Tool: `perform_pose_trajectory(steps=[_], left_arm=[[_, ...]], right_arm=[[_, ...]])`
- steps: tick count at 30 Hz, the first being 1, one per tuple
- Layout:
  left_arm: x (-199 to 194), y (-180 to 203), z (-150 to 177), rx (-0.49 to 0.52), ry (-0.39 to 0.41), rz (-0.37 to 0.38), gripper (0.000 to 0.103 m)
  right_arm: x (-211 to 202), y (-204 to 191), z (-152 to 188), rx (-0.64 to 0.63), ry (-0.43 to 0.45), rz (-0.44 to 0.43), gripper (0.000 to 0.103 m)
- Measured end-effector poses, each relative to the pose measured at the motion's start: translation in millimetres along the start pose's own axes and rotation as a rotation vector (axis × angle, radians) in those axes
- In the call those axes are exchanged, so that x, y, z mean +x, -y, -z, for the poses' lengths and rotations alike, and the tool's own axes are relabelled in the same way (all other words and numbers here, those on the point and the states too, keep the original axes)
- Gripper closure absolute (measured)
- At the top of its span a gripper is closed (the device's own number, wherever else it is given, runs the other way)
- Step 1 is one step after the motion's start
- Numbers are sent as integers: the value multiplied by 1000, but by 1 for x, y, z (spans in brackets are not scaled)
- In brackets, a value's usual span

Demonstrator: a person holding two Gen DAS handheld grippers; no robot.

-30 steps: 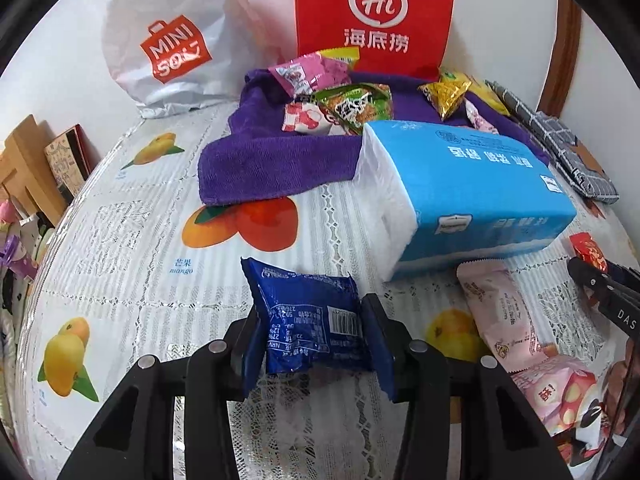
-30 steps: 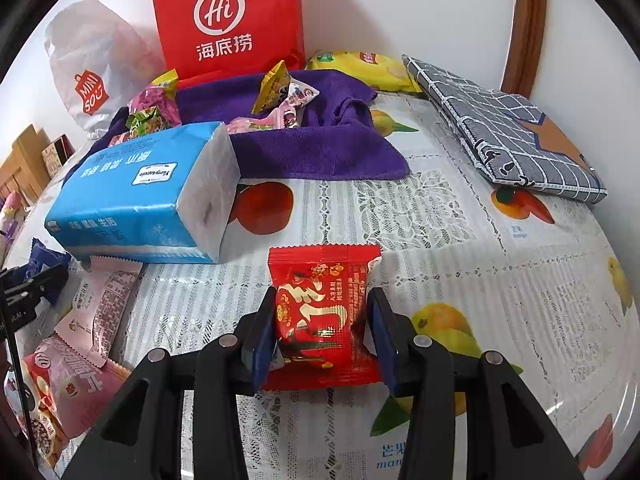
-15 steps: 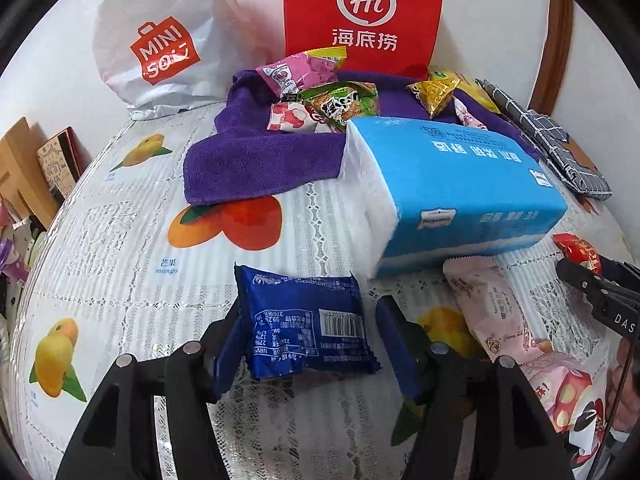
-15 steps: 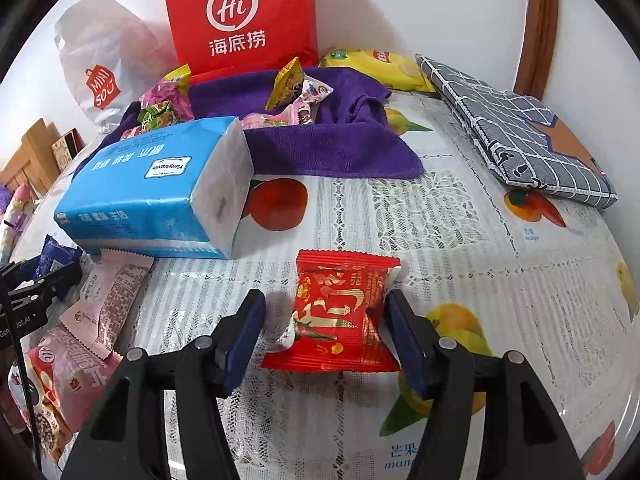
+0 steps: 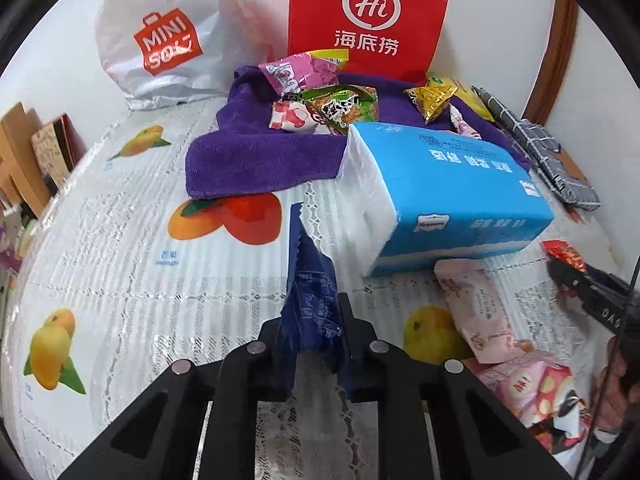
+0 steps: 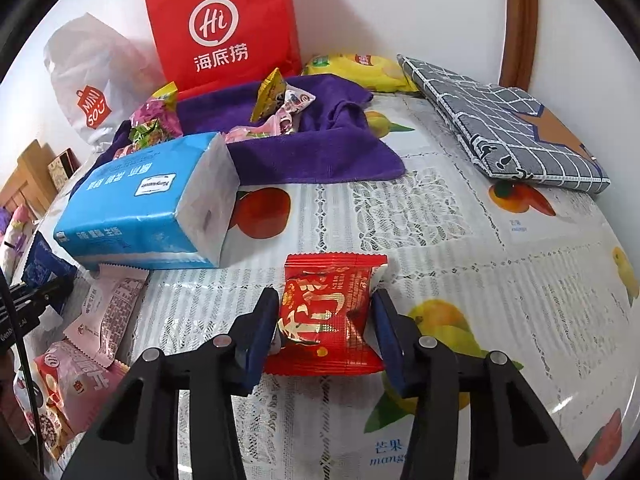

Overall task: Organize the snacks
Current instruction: 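Carry both held packets up and over the purple towel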

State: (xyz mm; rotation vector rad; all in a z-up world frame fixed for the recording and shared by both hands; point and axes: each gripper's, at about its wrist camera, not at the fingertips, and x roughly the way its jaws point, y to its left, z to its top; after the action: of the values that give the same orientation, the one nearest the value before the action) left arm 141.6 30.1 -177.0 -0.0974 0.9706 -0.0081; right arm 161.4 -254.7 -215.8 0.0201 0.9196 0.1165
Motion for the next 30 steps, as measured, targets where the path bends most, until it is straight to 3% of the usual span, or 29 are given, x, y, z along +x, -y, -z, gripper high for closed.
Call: perform_pose_trajectory(steps=[21, 30], left_arm=[[-48, -18, -13, -52, 60, 115, 88], [-72, -10, -22, -40, 84, 119, 88]], right_arm=[[-60, -29, -14, -37, 98, -10, 55], [-85, -31, -20, -35, 140, -10, 55]])
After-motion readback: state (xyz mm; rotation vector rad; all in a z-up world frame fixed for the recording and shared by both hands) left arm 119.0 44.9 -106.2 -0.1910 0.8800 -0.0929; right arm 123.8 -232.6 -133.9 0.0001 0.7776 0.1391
